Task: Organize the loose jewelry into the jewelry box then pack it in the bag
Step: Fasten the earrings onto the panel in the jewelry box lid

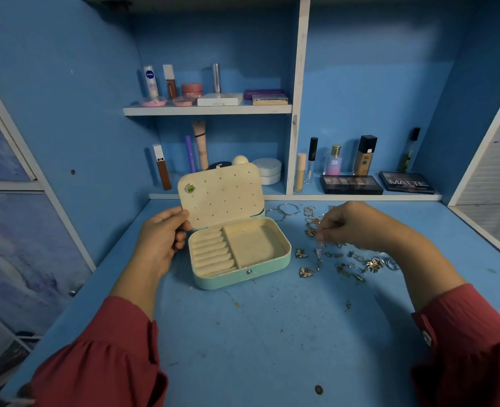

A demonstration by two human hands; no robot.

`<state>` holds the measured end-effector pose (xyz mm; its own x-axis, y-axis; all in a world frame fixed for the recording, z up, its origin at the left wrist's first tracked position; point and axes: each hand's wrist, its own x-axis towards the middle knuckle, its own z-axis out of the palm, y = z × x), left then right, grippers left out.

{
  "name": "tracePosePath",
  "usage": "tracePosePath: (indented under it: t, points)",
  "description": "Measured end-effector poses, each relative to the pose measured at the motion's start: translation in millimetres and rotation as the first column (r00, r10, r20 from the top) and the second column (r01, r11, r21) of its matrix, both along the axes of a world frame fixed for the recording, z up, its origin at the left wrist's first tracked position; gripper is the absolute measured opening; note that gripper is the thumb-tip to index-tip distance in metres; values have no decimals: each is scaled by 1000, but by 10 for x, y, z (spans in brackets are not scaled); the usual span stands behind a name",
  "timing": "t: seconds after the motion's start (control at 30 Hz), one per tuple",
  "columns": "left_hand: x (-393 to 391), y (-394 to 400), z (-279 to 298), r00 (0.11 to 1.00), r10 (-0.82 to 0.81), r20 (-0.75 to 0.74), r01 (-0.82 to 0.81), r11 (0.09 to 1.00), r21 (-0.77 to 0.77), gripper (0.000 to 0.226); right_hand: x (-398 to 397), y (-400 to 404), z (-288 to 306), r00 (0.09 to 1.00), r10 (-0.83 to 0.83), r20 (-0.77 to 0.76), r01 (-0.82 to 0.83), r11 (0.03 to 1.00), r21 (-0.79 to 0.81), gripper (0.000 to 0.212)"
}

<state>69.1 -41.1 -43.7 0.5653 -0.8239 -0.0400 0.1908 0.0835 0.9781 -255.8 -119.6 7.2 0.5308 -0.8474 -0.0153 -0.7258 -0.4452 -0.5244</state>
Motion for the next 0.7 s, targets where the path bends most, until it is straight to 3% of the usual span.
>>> tracePosePath:
  t: [0.17,0.47,0.53,0.7]
  points:
    - [9,1,-3,1000,1,7,-2,1000,11,26,17,68,43,992,37,-122,-20,990,138,17]
    - [4,-4,0,1000,-5,5,5,1000,6,22,73,87,-6,973,110,-204,-85,988,125,6]
    - [8,-4,-2,1000,-3,3,3,1000,9,24,63,71,-28,978,119,-170,-101,989,112,4]
    - [3,4,2,1000,-7,4,7,1000,3,26,46,-18,-51,994,19,111,-22,999,33,6]
